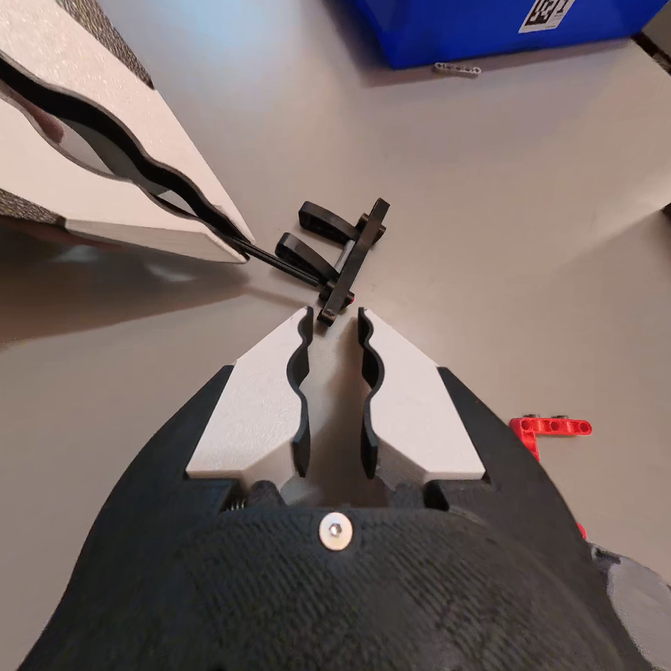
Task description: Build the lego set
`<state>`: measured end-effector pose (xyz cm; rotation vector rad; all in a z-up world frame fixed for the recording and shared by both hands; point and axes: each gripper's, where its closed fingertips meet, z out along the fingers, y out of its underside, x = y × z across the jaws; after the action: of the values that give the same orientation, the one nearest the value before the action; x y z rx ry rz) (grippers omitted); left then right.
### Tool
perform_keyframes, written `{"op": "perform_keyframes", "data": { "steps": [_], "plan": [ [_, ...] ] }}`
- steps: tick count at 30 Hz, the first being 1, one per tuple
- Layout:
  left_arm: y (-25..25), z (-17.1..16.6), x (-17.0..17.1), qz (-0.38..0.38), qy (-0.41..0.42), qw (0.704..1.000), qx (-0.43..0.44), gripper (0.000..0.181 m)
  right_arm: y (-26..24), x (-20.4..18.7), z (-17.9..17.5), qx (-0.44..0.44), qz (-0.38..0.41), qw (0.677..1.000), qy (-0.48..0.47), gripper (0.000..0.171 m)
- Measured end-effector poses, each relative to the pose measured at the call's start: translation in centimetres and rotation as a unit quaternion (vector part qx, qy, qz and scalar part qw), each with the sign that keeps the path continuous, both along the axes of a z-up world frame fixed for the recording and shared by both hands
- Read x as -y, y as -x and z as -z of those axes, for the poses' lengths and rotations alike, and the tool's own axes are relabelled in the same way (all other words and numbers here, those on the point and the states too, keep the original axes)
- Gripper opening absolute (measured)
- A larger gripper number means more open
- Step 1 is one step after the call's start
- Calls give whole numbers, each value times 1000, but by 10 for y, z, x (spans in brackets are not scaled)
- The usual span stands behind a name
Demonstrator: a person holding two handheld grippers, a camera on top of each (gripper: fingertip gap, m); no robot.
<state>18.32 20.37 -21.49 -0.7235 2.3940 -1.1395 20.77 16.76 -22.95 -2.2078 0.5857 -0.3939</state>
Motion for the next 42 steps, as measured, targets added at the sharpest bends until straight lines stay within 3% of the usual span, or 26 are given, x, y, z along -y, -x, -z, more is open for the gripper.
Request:
{"op": "perform_keyframes", "data": {
  "steps": [1,3,28,34,39,42],
  "plan": [
    [0,1,0,-2,-2,1000,-1,1,-1,0,-1,2,2,1000,-2,21],
    [-1,2,0,-3,0,1000,-2,1,-1,-1,-1,0,-1,1000,-2,12],
    [-10,6,3,-71,-22,997,18,1,-6,0,5,-73,7,997,-27,7],
    [-13,4,3,-51,-85,992,84,1,-7,0,5,-102,8,994,-48,7],
    [-17,3,3,-4,-164,969,183,1,-7,0,4,-111,-3,992,-52,7],
    [-18,3,2,22,-168,967,190,1,-7,0,4,-110,-6,993,-51,7]
  ]
}}
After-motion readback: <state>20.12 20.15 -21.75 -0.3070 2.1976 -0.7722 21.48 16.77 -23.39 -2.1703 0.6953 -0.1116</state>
